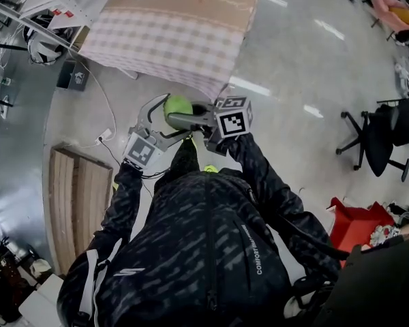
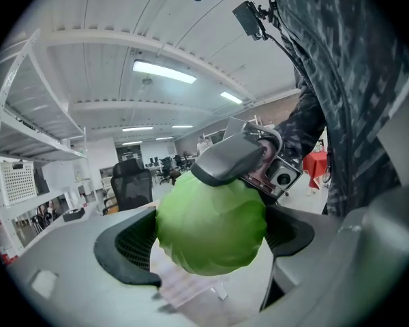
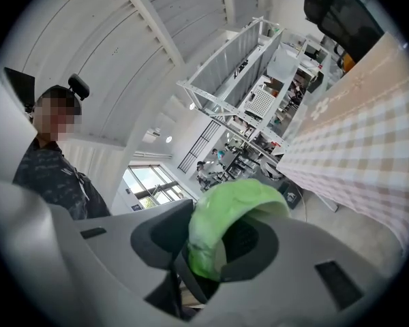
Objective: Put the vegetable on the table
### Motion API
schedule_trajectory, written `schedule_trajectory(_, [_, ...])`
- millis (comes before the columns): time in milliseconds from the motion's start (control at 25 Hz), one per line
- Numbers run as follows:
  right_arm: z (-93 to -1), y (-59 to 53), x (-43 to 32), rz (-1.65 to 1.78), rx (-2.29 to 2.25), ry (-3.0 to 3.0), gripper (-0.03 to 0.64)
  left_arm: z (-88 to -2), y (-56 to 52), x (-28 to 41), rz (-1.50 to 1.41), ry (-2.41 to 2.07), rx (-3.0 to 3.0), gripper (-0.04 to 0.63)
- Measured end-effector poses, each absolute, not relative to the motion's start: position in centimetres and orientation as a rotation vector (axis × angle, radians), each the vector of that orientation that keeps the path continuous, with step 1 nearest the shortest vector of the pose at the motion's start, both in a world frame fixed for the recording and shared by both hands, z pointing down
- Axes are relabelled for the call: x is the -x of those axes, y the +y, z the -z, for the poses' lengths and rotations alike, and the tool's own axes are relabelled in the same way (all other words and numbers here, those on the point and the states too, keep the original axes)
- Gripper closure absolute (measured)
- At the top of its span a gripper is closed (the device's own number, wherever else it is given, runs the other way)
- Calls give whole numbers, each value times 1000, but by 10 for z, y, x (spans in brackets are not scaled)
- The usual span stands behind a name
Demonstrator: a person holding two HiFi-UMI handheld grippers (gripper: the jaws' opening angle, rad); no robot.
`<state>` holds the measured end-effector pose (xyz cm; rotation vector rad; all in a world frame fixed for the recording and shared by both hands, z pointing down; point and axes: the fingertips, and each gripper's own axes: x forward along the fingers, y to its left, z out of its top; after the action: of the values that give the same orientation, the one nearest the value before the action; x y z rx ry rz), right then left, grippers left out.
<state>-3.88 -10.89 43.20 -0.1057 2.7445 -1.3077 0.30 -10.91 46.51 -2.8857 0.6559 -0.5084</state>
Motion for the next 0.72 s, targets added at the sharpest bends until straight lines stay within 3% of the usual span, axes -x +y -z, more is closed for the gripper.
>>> schedule_trajectory(720, [-475,-257,56,1394,234,2665,500,-506,-251,15,529,549,2952,120])
